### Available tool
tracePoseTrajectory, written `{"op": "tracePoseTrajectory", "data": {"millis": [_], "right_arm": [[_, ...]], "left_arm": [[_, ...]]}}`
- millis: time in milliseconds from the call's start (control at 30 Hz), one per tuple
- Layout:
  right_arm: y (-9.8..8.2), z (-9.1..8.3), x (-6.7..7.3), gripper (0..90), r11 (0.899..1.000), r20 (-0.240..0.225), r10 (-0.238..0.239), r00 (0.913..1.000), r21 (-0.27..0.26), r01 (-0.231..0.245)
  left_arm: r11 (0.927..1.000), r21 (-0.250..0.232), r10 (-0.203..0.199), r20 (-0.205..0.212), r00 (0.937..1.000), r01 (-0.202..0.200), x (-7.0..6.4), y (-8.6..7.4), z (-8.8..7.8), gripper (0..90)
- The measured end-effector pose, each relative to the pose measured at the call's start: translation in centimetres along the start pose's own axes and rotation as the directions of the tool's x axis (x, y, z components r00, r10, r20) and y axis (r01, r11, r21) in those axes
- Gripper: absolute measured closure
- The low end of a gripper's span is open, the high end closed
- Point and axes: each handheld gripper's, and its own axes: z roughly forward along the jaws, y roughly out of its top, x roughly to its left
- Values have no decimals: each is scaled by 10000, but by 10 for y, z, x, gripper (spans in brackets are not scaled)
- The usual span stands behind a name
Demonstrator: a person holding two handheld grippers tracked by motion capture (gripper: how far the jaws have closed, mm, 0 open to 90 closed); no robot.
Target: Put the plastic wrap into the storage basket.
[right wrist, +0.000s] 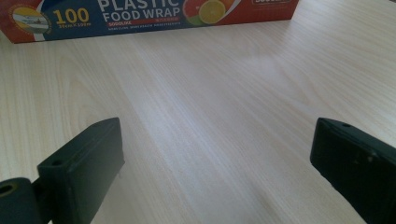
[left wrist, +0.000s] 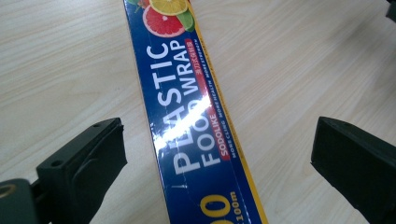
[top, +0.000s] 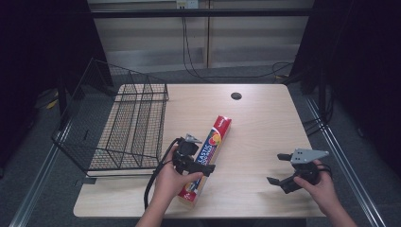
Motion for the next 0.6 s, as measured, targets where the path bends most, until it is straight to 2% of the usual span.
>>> {"op": "tracePoseTrajectory", "data": {"millis": [67,167,300,600], "right_arm": [[0,-1,-1,23,10000,3,-34,10000,-14,34],[0,-1,-1,23,10000,9,-38,10000,-37,38],[0,-2,-1,23,9999,29,-9,10000,-106,9],[0,-2,-1,23,9999,9,5,10000,-122,-5]], "left_arm": [[9999,111,110,86,9999,-111,1,1,0,33],[9999,120,87,-103,9999,-86,1,7,4,33],[9999,143,82,-126,9999,-81,2,12,9,42],[9984,547,-96,-330,9994,114,6,18,24,66]]}}
